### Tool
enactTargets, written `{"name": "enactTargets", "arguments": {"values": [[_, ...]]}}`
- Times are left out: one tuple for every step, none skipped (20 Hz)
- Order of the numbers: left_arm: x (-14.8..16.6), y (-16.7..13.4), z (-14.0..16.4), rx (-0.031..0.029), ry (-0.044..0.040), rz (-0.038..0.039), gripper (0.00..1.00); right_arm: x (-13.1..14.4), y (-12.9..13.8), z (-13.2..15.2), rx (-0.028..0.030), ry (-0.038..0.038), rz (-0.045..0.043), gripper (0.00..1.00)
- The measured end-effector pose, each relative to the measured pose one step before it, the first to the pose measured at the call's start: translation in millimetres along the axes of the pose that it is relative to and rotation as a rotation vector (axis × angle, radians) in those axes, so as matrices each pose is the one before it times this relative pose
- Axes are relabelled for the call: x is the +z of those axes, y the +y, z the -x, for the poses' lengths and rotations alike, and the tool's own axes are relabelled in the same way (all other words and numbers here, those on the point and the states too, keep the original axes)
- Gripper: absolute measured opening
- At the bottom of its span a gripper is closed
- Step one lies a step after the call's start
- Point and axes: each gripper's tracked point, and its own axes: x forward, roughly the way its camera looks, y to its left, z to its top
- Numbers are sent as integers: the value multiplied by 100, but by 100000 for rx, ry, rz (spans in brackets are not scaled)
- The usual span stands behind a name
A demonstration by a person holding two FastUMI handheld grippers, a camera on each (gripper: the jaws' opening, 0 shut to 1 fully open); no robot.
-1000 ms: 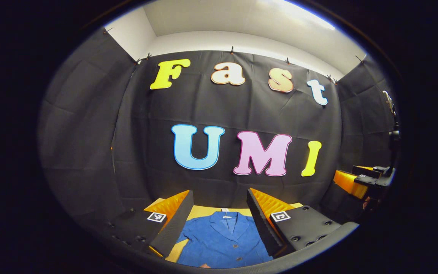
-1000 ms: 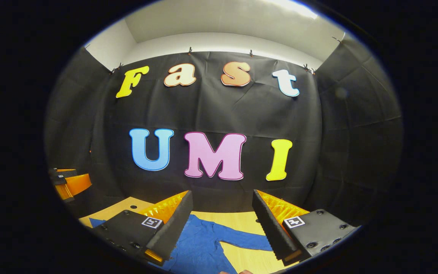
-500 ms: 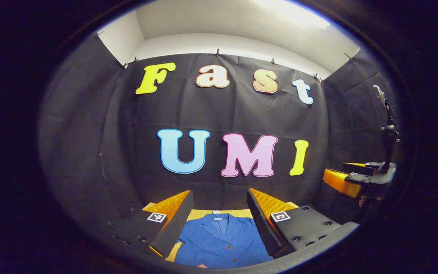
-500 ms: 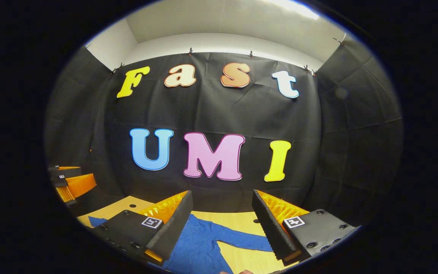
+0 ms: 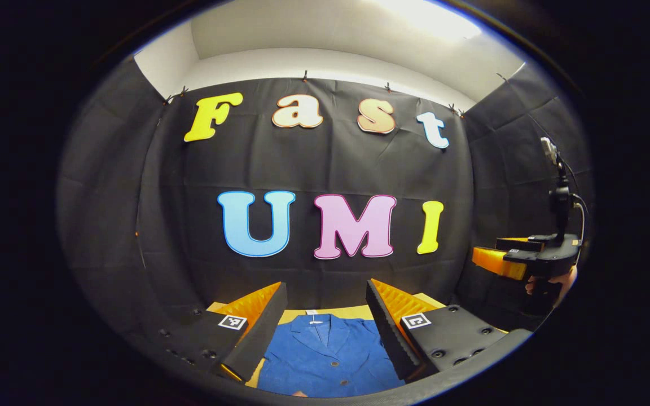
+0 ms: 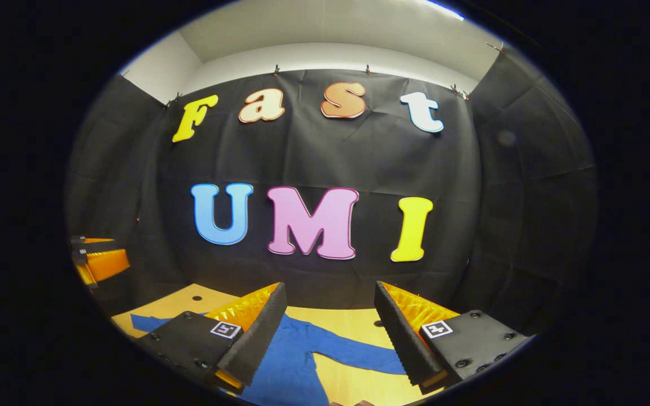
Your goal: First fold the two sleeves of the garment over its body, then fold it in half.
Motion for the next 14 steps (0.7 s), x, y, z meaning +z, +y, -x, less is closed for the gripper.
{"name": "enactTargets", "arguments": {"values": [[-161, 259, -196, 1315, 960, 1062, 82, -838, -1159, -481, -1205, 1754, -3, 99], [-286, 89, -192, 516, 882, 495, 82, -924, -1177, -525, -1246, 2116, -20, 100], [-147, -76, -370, 76, 829, 187, 80, -1182, -1353, -542, -1389, 2376, -245, 100], [-204, -181, -127, -61, 744, -192, 80, -1207, -1248, -632, -1669, 2760, 447, 100], [-68, -283, -333, -408, 646, -481, 80, -1553, -1254, -704, -1243, 3101, 170, 100], [-288, -407, -252, -497, 708, -767, 80, -1263, -1121, -579, -1124, 2456, -191, 100], [-168, -365, -266, -462, 686, -882, 80, -1233, -1104, -870, -680, 580, 96, 100], [-272, -516, -191, -935, 413, -895, 81, -1662, -1075, -1028, -854, 2711, -231, 100], [-64, -521, -284, -945, 422, -750, 82, -1881, -960, -1027, -1085, 3917, -707, 100], [-121, -377, -144, -760, 590, -474, 80, -1954, -880, -1217, -486, 4106, -1222, 100], [-31, -363, -186, -716, 457, -168, 80, -1883, -1115, -1277, -1257, 3677, -774, 92], [-65, -389, -106, -492, 578, -300, 82, -1815, -993, -1487, -1576, 3928, -1115, 100], [0, -171, -159, 192, 747, -622, 80, -1555, -956, -1488, -1622, 3372, -1635, 100], [-85, 10, -101, 744, 567, -849, 82, -1474, -835, -1334, -1474, 3655, -2203, 100]]}}
